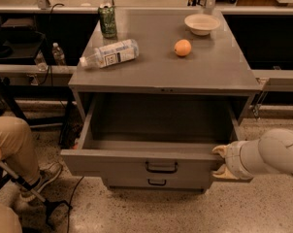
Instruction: Open top drawer
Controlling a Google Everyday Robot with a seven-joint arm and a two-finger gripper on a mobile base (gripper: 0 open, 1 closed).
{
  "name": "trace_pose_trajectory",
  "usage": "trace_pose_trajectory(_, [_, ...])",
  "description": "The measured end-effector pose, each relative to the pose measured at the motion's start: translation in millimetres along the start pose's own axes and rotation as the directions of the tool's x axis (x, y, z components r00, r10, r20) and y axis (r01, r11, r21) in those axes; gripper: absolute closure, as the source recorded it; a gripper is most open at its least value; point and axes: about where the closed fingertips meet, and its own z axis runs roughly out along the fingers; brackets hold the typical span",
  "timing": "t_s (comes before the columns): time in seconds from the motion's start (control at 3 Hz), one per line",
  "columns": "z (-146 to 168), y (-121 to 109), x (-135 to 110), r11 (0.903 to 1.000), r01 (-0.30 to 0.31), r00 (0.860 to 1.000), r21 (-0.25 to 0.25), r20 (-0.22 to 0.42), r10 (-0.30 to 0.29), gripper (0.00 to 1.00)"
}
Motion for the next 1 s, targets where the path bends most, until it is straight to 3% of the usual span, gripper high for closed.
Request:
trace_pose_trajectory(0.33, [-0.5, -0.1, -1.4, 1.0, 0.003, 1.0, 0.0, 0.0, -0.003, 0.0])
trace_pose_trajectory(1.0, [-0.9, 7.5, 3.8, 0.9996, -0.007, 1.0, -0.026, 0.008, 0.007, 0.02])
